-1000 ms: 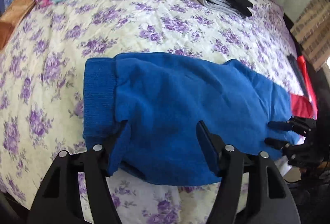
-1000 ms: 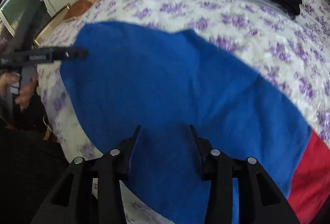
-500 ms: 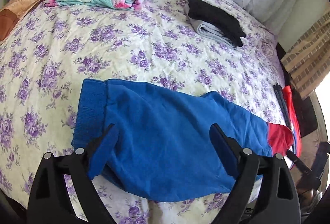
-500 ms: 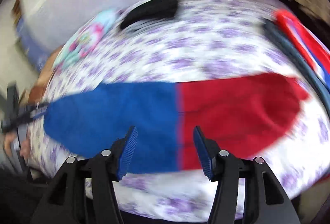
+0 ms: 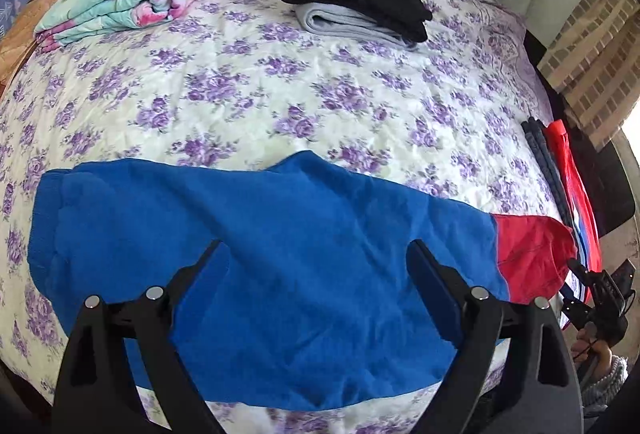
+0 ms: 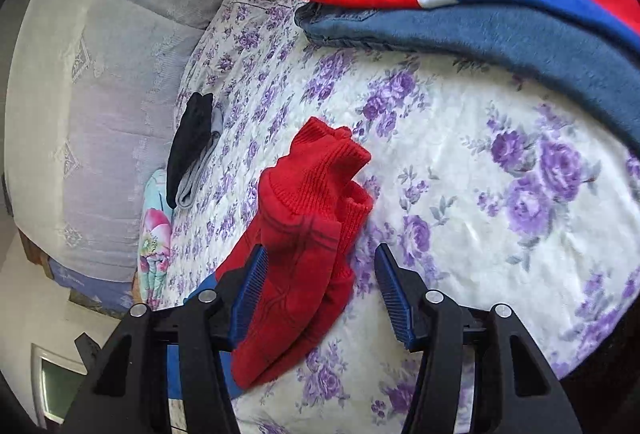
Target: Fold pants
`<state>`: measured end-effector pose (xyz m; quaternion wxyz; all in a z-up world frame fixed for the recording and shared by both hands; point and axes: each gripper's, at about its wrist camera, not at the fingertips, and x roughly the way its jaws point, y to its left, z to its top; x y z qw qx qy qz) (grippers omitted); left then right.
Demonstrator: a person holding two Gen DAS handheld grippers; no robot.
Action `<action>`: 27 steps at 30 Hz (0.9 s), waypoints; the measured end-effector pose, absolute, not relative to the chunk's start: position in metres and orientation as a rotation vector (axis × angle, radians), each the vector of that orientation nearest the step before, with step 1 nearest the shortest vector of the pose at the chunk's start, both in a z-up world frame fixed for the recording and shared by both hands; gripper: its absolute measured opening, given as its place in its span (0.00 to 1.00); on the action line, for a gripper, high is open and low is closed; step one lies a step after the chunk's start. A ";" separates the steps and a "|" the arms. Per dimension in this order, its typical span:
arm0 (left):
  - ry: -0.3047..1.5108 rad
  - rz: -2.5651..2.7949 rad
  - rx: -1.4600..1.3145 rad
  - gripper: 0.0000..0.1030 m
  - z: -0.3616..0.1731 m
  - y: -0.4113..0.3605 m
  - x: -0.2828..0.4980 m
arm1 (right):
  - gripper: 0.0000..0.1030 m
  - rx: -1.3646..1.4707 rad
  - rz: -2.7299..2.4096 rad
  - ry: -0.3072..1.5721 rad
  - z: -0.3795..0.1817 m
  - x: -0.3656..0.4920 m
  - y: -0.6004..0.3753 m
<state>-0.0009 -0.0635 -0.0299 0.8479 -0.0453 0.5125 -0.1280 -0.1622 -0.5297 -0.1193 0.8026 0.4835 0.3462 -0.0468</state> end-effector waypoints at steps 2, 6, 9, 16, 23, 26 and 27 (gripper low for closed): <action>1.099 -0.264 -0.085 0.85 -0.033 -0.070 -0.003 | 0.52 1.037 -0.072 0.734 -0.124 -0.154 -0.528; 1.133 -0.226 -0.086 0.85 -0.040 -0.070 -0.004 | 0.36 0.996 -0.045 0.748 -0.126 -0.140 -0.522; 1.144 -0.191 -0.089 0.85 -0.043 -0.063 -0.004 | 0.29 0.960 -0.048 0.746 -0.122 -0.139 -0.519; 1.139 -0.136 -0.128 0.85 -0.043 -0.033 -0.001 | 0.25 0.840 -0.075 0.711 -0.082 -0.146 -0.510; 1.072 -0.125 -0.159 0.85 -0.032 0.010 -0.002 | 0.25 0.538 -0.088 0.639 -0.014 -0.135 -0.454; 1.050 -0.119 -0.175 0.85 -0.028 0.033 -0.005 | 0.25 0.401 -0.056 0.628 0.005 -0.128 -0.415; 1.045 -0.113 -0.178 0.85 -0.027 0.041 -0.006 | 0.25 0.358 -0.043 0.625 0.009 -0.125 -0.401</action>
